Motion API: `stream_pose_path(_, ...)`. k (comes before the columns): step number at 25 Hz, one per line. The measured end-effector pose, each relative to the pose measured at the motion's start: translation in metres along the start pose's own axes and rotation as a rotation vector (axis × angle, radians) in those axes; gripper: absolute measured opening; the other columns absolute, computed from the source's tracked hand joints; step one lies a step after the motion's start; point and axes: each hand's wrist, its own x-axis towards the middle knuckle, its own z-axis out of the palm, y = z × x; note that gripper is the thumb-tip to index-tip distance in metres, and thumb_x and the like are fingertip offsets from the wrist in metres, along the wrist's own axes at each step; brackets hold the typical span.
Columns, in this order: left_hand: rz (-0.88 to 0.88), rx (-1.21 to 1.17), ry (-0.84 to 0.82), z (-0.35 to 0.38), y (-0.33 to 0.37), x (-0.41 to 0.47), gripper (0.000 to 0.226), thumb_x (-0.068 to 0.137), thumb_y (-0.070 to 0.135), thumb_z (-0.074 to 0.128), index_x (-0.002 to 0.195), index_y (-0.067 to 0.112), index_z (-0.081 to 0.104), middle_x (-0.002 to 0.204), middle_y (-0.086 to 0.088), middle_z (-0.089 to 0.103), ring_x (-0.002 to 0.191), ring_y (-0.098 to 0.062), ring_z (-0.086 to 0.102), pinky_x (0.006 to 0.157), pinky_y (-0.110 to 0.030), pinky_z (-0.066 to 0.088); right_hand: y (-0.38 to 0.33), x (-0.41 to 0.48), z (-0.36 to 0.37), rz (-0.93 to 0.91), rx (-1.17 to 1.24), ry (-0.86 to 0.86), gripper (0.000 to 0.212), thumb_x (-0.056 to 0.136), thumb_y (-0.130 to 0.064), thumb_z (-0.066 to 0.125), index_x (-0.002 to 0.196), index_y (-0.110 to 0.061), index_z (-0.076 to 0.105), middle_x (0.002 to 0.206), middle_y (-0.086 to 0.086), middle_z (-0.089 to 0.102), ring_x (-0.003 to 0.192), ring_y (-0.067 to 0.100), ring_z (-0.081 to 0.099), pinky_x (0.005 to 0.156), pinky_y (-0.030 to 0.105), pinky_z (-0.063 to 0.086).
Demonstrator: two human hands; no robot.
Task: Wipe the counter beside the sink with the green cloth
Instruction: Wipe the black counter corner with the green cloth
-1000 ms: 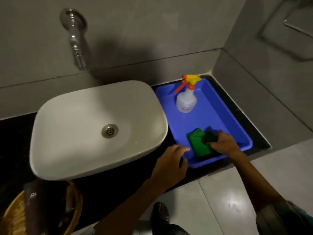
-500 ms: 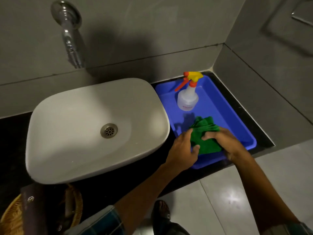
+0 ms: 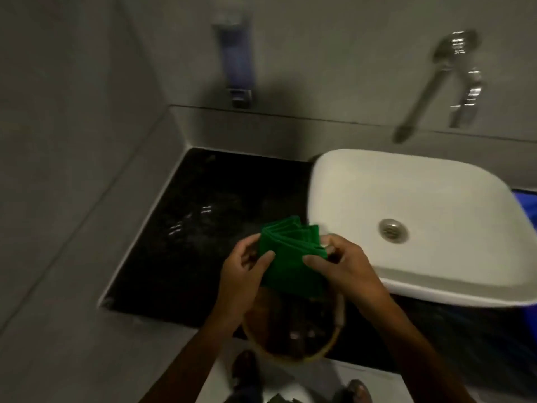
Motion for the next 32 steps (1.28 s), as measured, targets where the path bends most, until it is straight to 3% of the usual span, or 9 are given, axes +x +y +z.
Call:
stream_pose_path(2,-0.014,0.195,0.141,-0.072,-0.021,0.018,0.039,0.086,0.016,0.068,0.123,0.023,0.057,0.114,-0.003,0.066,0.092,-0.003,0.063,0.075,-0.020,0.053,-0.011,0.025,0.077,-0.017,-0.253,-0.048,0.043,0.074,-0.026,0.078,0.112,-0.015,0.062,0.099,0.004,0.070,0.090,0.019,0.066,0.081,0.031,0.054)
stream_pose_path(4,-0.014,0.343,0.241,-0.128,-0.041,0.030,0.042,0.087,0.019,0.067,0.127,0.024,0.054,0.116,-0.008,0.065,0.095,-0.013,0.063,0.076,-0.028,0.054,-0.025,0.044,0.140,-0.005,-0.258,-0.234,0.050,0.080,-0.025,0.074,0.124,-0.012,0.053,0.118,0.009,0.063,0.103,0.019,0.062,0.082,0.026,0.052)
stream_pose_path(8,-0.029,0.544,0.353,-0.195,-0.072,0.050,0.043,0.090,0.022,0.062,0.131,0.020,0.050,0.125,-0.015,0.062,0.112,-0.032,0.059,0.088,-0.043,0.053,-0.015,0.085,0.207,0.014,-0.376,-0.490,0.051,0.086,-0.034,0.066,0.129,-0.011,0.049,0.127,0.012,0.058,0.116,0.027,0.057,0.091,0.033,0.050)
stream_pose_path(9,0.019,0.644,0.374,-0.203,-0.082,0.055,0.045,0.090,0.027,0.060,0.133,0.017,0.048,0.130,-0.016,0.058,0.118,-0.034,0.055,0.092,-0.044,0.049,-0.008,0.099,0.210,-0.015,-0.467,-0.438,0.049,0.087,-0.039,0.062,0.127,-0.013,0.051,0.126,0.012,0.059,0.115,0.028,0.058,0.094,0.036,0.049)
stream_pose_path(13,0.135,1.176,0.157,-0.187,-0.120,0.069,0.078,0.082,0.067,0.043,0.145,0.023,0.033,0.156,-0.016,0.027,0.144,-0.038,0.023,0.112,-0.057,0.022,0.025,0.162,0.169,0.006,-0.805,0.168,0.048,0.090,-0.039,0.052,0.129,-0.010,0.046,0.141,0.018,0.043,0.131,0.034,0.039,0.106,0.047,0.035)
stream_pose_path(17,0.118,1.282,0.182,-0.174,-0.134,0.092,0.080,0.080,0.058,0.040,0.149,0.020,0.027,0.158,-0.021,0.020,0.144,-0.044,0.015,0.111,-0.065,0.021,0.035,0.204,0.135,0.308,-0.970,-0.022,0.076,0.090,-0.045,0.051,0.146,-0.005,0.019,0.158,0.025,0.005,0.145,0.043,0.007,0.112,0.059,0.021)
stream_pose_path(23,0.076,1.277,0.251,-0.151,-0.110,0.199,0.079,0.077,0.053,0.036,0.146,0.015,0.033,0.152,-0.027,0.031,0.140,-0.049,0.024,0.107,-0.066,0.027,0.035,0.223,0.126,0.305,-1.018,-0.075,0.088,0.084,-0.044,0.063,0.148,-0.005,0.017,0.158,0.023,0.009,0.142,0.045,0.016,0.109,0.056,0.030)
stream_pose_path(27,0.248,1.337,0.099,-0.107,-0.097,0.237,0.074,0.076,0.053,0.039,0.143,0.020,0.040,0.151,-0.023,0.036,0.139,-0.046,0.029,0.107,-0.066,0.027,0.043,0.217,0.122,0.238,-1.013,-0.065,0.087,0.086,-0.048,0.059,0.151,-0.012,0.014,0.160,0.017,0.007,0.145,0.041,0.012,0.109,0.056,0.030)
stream_pose_path(32,0.464,1.436,-0.152,-0.074,-0.113,0.169,0.076,0.073,0.054,0.050,0.144,0.029,0.036,0.157,-0.015,0.029,0.144,-0.037,0.026,0.110,-0.062,0.027,0.041,0.215,0.118,0.231,-1.044,-0.081,0.089,0.082,-0.052,0.061,0.150,-0.014,0.018,0.159,0.017,0.011,0.144,0.039,0.018,0.108,0.055,0.032)
